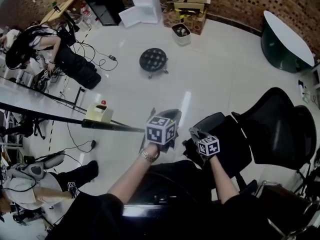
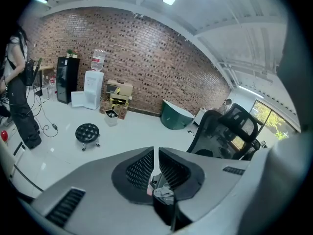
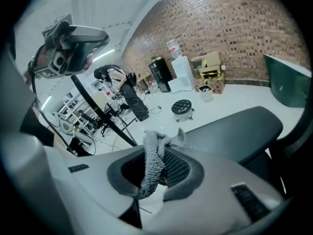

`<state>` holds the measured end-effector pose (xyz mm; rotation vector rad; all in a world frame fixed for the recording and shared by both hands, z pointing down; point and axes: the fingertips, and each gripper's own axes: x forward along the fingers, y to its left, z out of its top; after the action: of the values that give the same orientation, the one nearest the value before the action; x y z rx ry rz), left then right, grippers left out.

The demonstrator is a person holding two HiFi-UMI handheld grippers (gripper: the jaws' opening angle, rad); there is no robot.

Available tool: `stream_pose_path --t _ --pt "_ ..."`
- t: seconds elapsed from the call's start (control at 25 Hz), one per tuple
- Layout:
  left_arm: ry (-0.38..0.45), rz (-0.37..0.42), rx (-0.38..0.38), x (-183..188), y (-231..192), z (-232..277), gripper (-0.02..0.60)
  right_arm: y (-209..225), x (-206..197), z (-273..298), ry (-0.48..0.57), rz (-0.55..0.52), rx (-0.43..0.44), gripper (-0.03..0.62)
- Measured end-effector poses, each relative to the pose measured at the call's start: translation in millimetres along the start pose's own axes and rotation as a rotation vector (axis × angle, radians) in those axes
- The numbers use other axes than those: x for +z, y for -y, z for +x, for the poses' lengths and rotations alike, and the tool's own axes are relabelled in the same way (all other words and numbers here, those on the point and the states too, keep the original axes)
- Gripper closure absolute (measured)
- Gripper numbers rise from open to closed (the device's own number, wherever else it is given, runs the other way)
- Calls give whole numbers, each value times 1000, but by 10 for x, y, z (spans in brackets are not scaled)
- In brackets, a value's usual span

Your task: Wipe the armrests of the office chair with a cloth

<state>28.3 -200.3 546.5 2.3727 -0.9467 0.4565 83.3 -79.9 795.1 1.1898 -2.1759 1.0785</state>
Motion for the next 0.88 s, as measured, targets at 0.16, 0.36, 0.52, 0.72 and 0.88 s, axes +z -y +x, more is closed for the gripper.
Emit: stream_pose_path --t 0.16,0.36,0.52,0.72,0.88 --pt "-13 5 -16 -12 143 5 545 659 368 -568 121 42 -105 530" --pt "-22 7 -4 -57 95 -34 545 2095 553 -1104 167 256 -412 530" --pt "-16 3 7 -79 47 -107 545 2146 368 -950 71 219 -436 530" --pt "-14 -6 15 -93 1 -141 545 1592 244 -746 176 276 -371 530" --pt "-19 0 3 -127 41 -88 545 1078 49 -530 181 290 -276 530"
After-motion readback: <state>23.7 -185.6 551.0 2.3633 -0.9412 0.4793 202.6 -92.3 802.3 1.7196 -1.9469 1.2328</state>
